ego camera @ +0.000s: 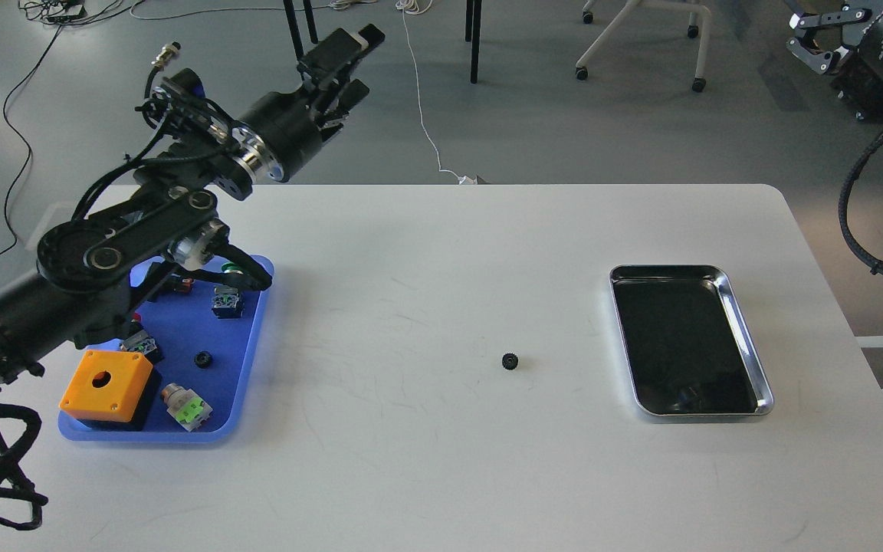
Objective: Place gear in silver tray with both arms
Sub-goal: 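Raise the left arm away and bring the right gripper toward the gear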
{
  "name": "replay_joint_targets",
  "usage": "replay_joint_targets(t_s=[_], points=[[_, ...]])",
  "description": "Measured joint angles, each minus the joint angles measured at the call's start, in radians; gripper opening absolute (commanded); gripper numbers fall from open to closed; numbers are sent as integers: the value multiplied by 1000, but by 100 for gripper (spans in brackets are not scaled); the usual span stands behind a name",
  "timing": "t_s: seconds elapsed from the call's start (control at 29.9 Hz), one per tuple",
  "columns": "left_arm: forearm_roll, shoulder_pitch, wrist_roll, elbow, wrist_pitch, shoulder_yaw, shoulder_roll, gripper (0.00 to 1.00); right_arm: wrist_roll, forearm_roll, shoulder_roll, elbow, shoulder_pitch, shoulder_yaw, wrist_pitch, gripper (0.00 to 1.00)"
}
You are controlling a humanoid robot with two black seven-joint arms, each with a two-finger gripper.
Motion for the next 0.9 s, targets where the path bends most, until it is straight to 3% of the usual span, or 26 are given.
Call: replay_joint_targets(t_s=[0.1,0.23,0.33,0.74,0.9], points=[[-132,17,-1,19,-96,-40,61,98,0,-25,28,0,76,-111,0,99],[-385,70,5,88,-243,-58,175,98,0,-147,156,6,211,-323,0,99],[-497,112,7,101,-301,-60,222,98,0,-262,243,9,269,-405,0,99],[-597,196,-6,107,-314,-63,278,98,3,-623,572,125,401,-753,0,99],[-617,197,-7,107,-314,-65,289,98,10,-779,626,249,416,-887,0,99]])
